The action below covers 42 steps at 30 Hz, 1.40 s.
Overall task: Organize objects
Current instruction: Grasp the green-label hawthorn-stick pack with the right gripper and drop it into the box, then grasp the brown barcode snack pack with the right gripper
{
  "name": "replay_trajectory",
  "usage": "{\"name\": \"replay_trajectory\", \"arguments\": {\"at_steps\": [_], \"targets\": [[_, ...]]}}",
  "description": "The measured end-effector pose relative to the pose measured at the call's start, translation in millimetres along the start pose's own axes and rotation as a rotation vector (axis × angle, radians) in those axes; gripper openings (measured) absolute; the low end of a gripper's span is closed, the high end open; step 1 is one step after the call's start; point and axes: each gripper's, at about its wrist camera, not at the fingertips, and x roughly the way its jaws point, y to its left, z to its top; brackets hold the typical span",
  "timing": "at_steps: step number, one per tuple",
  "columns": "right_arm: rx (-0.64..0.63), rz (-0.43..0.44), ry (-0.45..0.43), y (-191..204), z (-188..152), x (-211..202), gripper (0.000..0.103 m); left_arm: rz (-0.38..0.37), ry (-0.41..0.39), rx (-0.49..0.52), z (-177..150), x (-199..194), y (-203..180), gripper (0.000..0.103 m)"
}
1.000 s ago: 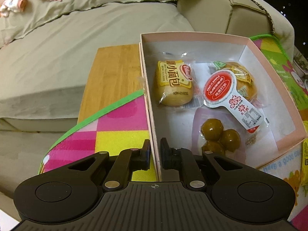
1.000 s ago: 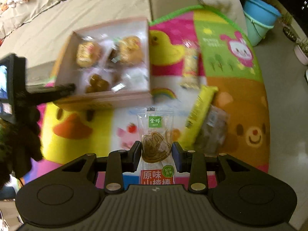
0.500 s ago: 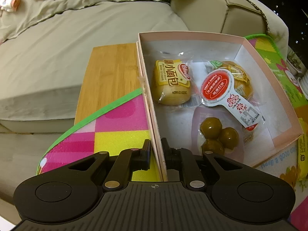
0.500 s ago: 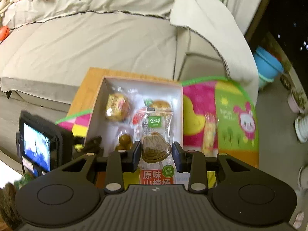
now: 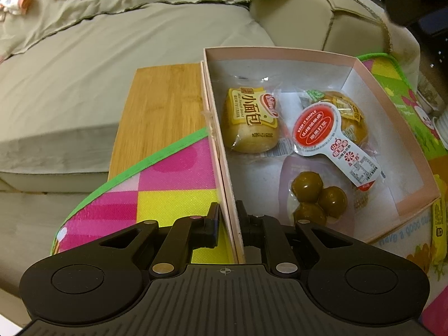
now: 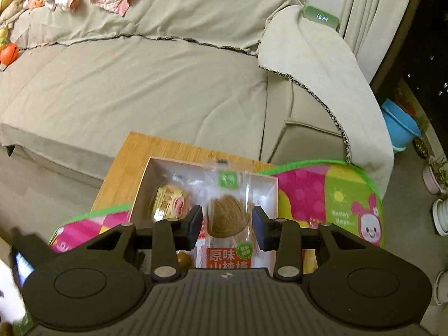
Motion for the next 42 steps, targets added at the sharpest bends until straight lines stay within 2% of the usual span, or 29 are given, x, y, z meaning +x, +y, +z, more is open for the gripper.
{"name": "replay_trajectory", "arguments": {"at_steps": [3, 7, 15, 21, 27, 31, 35, 39, 42], "targets": [[0.016, 0.026, 0.014, -7, -4, 12, 0.039, -0.003, -0.008, -0.009, -1, 0, 0, 0.014], [0.033, 0.04, 0.058, -23, -25, 25, 0.039, -0.001, -0.014, -0.022, -2, 0, 0, 0.014], [0.07, 0.044, 0.146, -93, -89, 30, 0.047, 0.033, -0.009, -0.011, -1, 0, -7, 0.013], [0.121, 0.029, 0.223, -151, -144, 39, 0.051, 0.107, 0.0, -0.003, 1, 0, -19, 0.014], [0.206, 0.08, 0.287, -181, -188, 56, 0.052, 0.161, -0.006, -0.032, -1, -2, -24, 0.013], [0.241, 0.117, 0.292, -188, -199, 66, 0.054, 0.188, -0.004, -0.054, -2, -3, -26, 0.012], [0.209, 0.1, 0.274, -199, -200, 67, 0.056, 0.213, -0.004, -0.057, -2, -2, -29, 0.013], [0.228, 0.134, 0.308, -209, -206, 71, 0.057, 0.227, -0.007, -0.057, -2, -2, -31, 0.013], [0.245, 0.147, 0.301, -208, -208, 71, 0.064, 0.233, -0.007, -0.051, -1, -1, -32, 0.013]]}}
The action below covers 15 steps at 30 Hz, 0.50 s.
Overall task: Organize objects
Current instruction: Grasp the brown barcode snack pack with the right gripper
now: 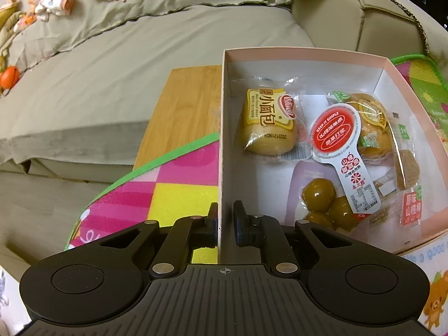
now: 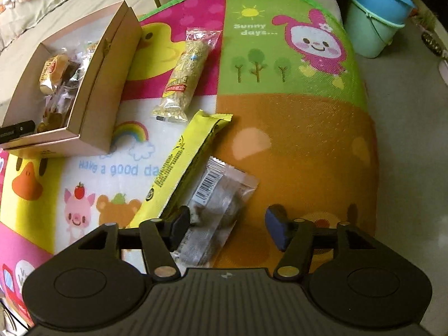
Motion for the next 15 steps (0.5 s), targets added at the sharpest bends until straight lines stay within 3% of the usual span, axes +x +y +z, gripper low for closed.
{"name": "replay_trajectory", "arguments": {"at_steps": [3, 7, 11, 15], "targets": [[0.016, 0.04, -0.002, 5, -1, 1, 0.065, 0.007, -0.002, 0.005, 0, 0, -1, 0.013], [-0.035, 0.005, 0.0, 17, -2, 9, 0.066, 0.011, 0.0, 0.007, 1, 0, -3, 0.013], [-0.079, -0.041, -0.021, 23, -6, 5, 0.047, 0.008, -0.003, 0.006, 1, 0, -3, 0.013], [-0.081, -0.059, -0.024, 22, -6, 1, 0.04, 0.003, -0.011, 0.005, 0, 0, -2, 0.013]]}}
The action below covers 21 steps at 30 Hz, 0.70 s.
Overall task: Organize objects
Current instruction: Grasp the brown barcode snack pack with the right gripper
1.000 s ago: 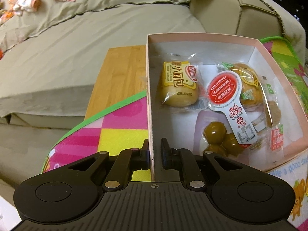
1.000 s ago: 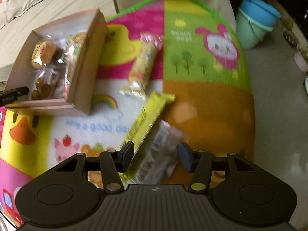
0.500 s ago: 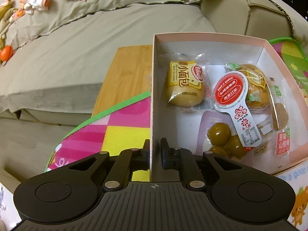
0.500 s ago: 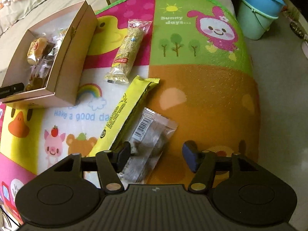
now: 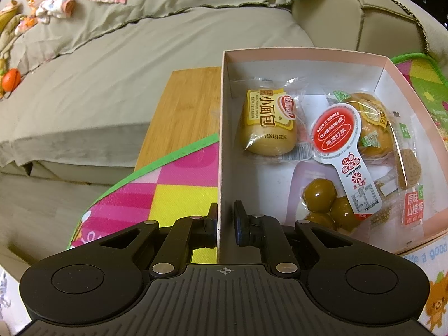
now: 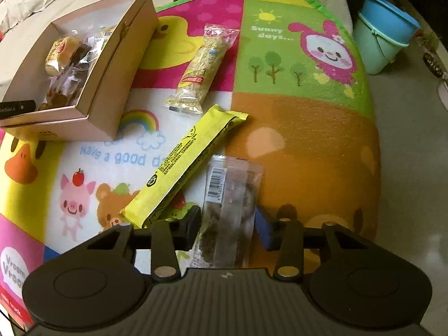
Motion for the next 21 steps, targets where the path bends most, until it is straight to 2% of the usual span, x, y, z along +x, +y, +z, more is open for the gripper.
{"name": "replay_trajectory", "arguments": {"at_steps": [4, 10, 16, 21], "targets": [[0.015, -0.012, -0.001, 5, -3, -5, 0.039, -0.012, -0.003, 0.007, 0, 0, 1, 0.013], [0.006, -0.039, 0.035, 30, -15, -4, 0.038, -0.037, -0.006, 0.015, -1, 1, 4, 0.011], [0.056, -0.073, 0.083, 53, -26, -9, 0.037, -0.067, -0.002, 0.024, 0, 2, 9, 0.01], [0.082, -0.086, 0.099, 76, -36, -36, 0.036, -0.093, 0.006, 0.032, 0, 3, 12, 0.009]]}}
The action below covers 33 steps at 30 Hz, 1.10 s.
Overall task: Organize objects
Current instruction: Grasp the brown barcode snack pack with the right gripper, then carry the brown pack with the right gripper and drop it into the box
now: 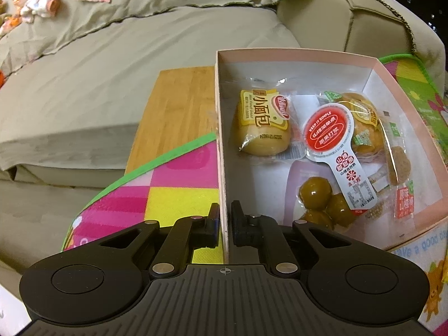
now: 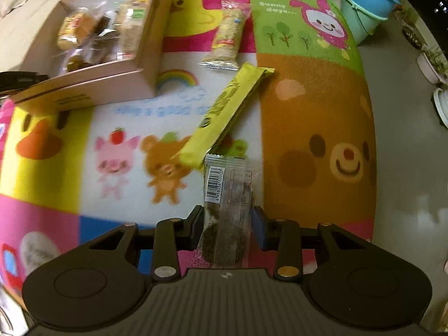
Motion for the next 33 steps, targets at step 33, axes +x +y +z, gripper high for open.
{"name": "replay_trajectory", "arguments": {"at_steps": [33], "targets": [[-0.125, -0.017, -0.407, 141, 130, -152, 0.036, -0.11, 0.003, 0.038, 2, 3, 13, 0.011]]}}
